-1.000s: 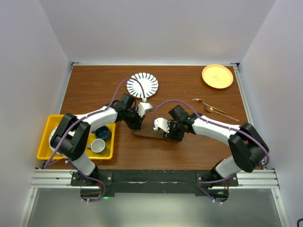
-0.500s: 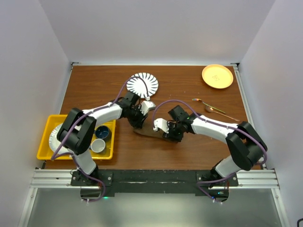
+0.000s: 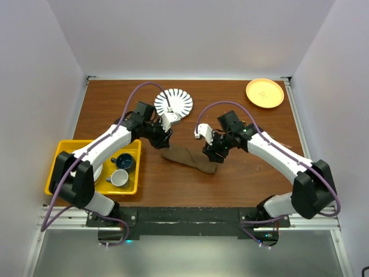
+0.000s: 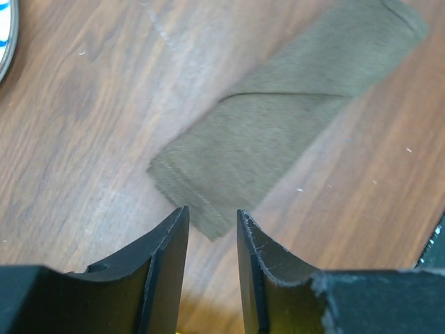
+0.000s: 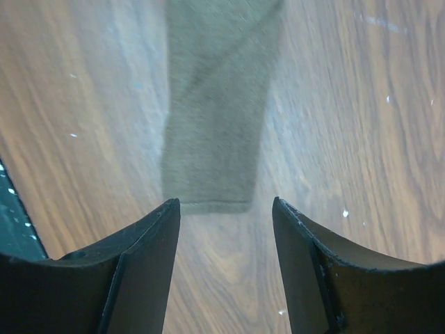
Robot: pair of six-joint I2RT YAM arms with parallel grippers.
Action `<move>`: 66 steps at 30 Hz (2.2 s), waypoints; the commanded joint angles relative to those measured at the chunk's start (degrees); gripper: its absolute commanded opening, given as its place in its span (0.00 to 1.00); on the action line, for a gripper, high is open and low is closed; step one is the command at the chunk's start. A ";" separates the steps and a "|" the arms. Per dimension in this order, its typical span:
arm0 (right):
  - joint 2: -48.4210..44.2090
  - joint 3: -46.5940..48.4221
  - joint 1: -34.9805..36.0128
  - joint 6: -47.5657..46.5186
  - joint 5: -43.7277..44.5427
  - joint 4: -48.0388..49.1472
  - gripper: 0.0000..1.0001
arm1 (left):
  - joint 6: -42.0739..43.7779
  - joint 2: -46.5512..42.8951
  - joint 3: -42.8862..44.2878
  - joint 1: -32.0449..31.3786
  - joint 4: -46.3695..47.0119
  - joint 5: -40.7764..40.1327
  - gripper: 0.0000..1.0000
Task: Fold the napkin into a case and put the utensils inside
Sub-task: Rotate the smaller rectangle-folded napkin at the center of the board, then pick up the fork from the center of the board.
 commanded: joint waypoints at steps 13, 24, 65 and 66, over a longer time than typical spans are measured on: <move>16.71 3.29 -1.57 -7.25 -4.67 -2.01 0.63 | -3.76 8.13 -1.56 -1.57 0.48 -6.01 0.27; 17.42 1.70 2.38 -1.73 -11.88 -3.33 0.64 | -4.03 20.52 9.33 -1.92 5.50 -6.45 0.27; 27.52 38.27 -34.36 -6.82 7.61 -15.12 0.74 | -12.02 0.42 12.79 7.92 28.48 -1.61 1.00; 28.13 37.83 -34.27 -6.73 10.06 -11.89 0.73 | -12.72 -1.51 11.21 7.92 30.96 -2.40 1.00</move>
